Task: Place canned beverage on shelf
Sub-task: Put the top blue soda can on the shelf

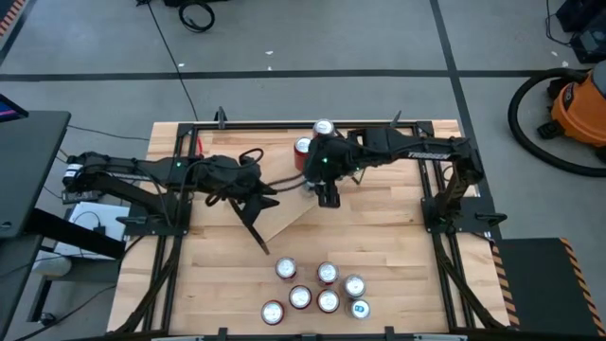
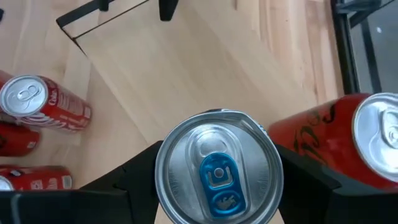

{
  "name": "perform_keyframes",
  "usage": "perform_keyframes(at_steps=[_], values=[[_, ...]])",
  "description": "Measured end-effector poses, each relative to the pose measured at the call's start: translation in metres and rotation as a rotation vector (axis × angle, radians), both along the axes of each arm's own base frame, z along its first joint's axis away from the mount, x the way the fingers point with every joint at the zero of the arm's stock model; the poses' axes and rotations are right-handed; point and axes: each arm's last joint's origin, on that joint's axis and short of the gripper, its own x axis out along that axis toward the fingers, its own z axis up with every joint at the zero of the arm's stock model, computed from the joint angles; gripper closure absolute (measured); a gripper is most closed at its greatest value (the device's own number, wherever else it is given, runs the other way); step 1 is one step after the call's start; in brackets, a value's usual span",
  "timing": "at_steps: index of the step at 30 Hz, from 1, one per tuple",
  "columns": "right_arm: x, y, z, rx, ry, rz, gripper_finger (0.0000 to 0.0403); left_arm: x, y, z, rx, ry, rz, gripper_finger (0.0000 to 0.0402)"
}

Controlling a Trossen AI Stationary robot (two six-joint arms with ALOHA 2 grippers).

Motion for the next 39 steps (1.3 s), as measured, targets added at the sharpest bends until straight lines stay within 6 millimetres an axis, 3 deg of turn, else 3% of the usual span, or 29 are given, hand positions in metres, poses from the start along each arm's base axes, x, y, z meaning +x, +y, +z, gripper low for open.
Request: perform_keyframes(at_steps=[15, 25, 35, 39], values=[[0.015, -0.020, -0.009, 0.015, -0.108, 0.026, 0.0144, 0.000, 0.006, 0.001, 0.017, -0.007, 0.049, 0.0207], [0.015, -0.020, -0.017, 0.042, -0.084, 0.012, 0.0143, 0.000, 0.006, 0.000, 0.023, 0.001, 0.047, 0.0207], [0.018, -0.021, -0.016, 0.017, -0.115, -0.013, 0.0087, 0.000, 0.006, -0.001, 0.024, 0.008, 0.048, 0.0208], [0.015, -0.021, -0.006, -0.013, -0.125, -0.035, 0.0079, -0.001, 0.006, -0.002, 0.026, 0.029, 0.048, 0.0208]])
